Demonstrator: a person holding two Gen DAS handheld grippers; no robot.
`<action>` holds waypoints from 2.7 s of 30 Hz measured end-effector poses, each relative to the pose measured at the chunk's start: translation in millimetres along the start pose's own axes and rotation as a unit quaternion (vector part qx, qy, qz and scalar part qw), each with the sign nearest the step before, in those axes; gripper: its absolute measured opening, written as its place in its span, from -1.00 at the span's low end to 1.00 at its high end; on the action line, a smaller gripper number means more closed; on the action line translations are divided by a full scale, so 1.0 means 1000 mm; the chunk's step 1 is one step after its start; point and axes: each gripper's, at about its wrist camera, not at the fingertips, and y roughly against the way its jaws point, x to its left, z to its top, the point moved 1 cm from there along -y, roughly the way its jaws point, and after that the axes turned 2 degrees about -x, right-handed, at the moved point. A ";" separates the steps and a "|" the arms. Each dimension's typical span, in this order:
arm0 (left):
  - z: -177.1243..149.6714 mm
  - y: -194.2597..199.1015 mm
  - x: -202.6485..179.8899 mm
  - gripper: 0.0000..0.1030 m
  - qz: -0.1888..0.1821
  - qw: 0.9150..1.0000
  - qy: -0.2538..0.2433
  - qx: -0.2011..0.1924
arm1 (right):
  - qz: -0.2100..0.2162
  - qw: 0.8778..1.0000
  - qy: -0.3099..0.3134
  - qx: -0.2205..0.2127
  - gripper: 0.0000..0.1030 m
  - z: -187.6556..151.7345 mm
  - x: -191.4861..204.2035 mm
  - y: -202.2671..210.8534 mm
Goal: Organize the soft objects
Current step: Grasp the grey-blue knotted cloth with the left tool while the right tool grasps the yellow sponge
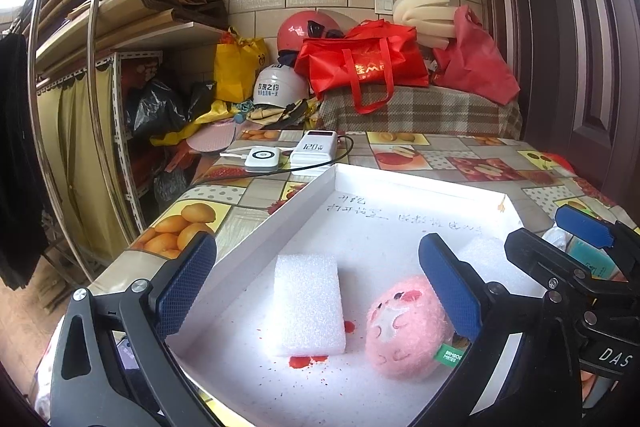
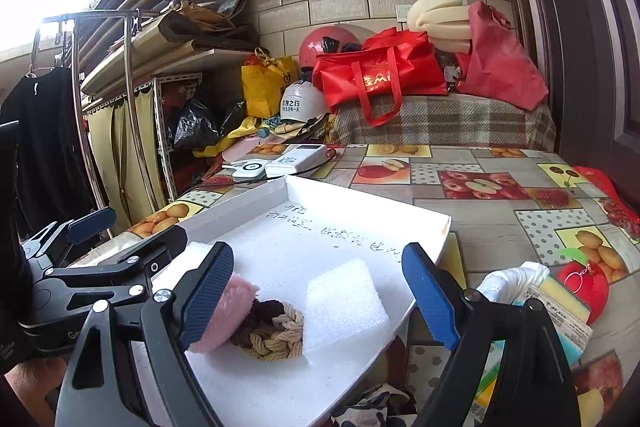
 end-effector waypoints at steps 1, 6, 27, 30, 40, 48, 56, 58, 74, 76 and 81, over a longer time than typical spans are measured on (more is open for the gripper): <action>0.000 0.000 0.001 0.99 0.000 1.000 0.000 -0.001 | 0.000 1.000 0.001 -0.002 0.68 0.000 0.000 0.001; 0.001 0.000 -0.001 0.99 0.000 1.000 0.000 -0.002 | 0.002 1.000 0.002 -0.009 0.68 -0.001 0.001 0.004; -0.002 0.032 -0.013 0.99 -0.025 0.999 0.008 -0.031 | 0.015 1.000 -0.010 -0.013 0.68 -0.013 -0.013 0.048; -0.003 0.049 -0.018 0.99 -0.047 0.997 0.012 -0.059 | 0.020 0.998 -0.034 -0.045 0.68 -0.012 -0.028 0.072; -0.005 0.069 -0.059 0.99 -0.212 0.977 0.010 -0.029 | -0.084 0.992 -0.068 -0.071 0.68 -0.022 -0.129 0.154; -0.024 0.092 -0.148 0.99 -0.354 0.923 -0.143 0.056 | -0.020 0.995 -0.045 0.083 0.68 -0.043 -0.159 0.144; -0.041 0.083 -0.190 0.98 -0.346 0.902 -0.228 0.119 | 0.051 0.981 0.044 0.180 0.67 -0.053 -0.117 0.102; -0.044 0.075 -0.194 0.98 -0.350 0.899 -0.223 0.139 | 0.045 0.977 0.046 0.206 0.67 -0.057 -0.117 0.090; -0.069 0.043 -0.235 -0.04 -0.329 0.877 -0.284 0.205 | 0.027 0.983 -0.107 0.146 -0.37 -0.050 -0.174 0.122; -0.069 0.041 -0.234 -0.25 -0.332 0.877 -0.279 0.208 | 0.028 0.983 -0.111 0.143 -0.37 -0.050 -0.174 0.123; -0.067 0.050 -0.233 -0.44 -0.326 0.883 -0.287 0.178 | 0.025 0.985 -0.109 0.128 -0.38 -0.046 -0.175 0.126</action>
